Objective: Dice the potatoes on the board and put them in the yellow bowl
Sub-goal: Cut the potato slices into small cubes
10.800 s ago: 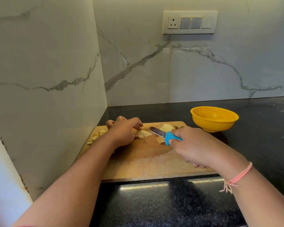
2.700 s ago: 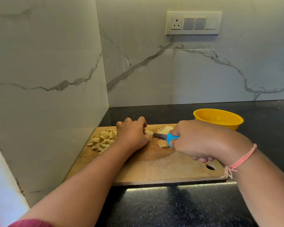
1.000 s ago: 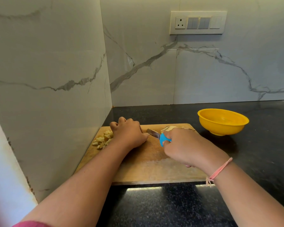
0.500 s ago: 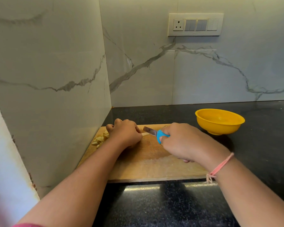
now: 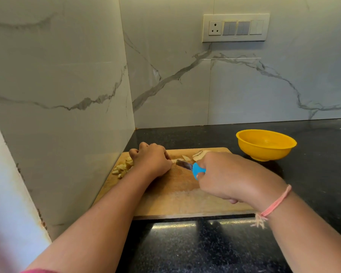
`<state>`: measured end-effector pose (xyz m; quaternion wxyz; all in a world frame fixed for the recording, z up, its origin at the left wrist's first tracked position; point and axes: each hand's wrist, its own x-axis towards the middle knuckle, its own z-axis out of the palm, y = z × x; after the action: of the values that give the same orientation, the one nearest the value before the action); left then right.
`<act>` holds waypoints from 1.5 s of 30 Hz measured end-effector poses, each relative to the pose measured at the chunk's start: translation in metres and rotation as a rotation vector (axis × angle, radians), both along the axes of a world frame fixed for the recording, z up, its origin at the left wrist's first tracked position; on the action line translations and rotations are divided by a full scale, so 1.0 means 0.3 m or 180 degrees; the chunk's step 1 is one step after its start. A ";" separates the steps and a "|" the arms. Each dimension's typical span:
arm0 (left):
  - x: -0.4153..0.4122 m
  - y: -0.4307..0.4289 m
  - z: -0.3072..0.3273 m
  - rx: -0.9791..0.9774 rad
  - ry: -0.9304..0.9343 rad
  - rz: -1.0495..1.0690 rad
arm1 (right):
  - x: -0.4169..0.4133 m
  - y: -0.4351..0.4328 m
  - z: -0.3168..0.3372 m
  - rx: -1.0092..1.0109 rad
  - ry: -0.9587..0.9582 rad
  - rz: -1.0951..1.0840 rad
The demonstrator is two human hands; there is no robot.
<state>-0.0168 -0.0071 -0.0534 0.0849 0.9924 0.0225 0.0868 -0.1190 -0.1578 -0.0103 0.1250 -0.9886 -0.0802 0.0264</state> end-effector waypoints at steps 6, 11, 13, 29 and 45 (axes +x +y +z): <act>-0.011 0.003 0.010 0.0043 -0.0052 -0.0121 | 0.015 -0.051 0.042 0.0269 0.0082 -0.0137; -0.010 -0.012 0.006 -0.0032 -0.0144 -0.0555 | 0.088 -0.075 0.045 0.0653 -0.0410 -0.0298; -0.003 -0.019 -0.006 0.0111 -0.0142 -0.0803 | 0.123 -0.077 0.041 0.0770 -0.0586 -0.0306; 0.033 -0.034 0.000 0.0709 -0.0151 -0.0906 | 0.242 -0.110 -0.094 0.0984 -0.1362 -0.0339; 0.036 -0.082 0.003 0.0749 -0.0261 -0.0891 | 0.233 -0.104 -0.103 0.1023 -0.1329 -0.0269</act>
<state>-0.0060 -0.0318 -0.0525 -0.0196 0.9845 -0.1295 0.1166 -0.0492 -0.1891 -0.0411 0.2620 -0.9425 -0.0660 -0.1965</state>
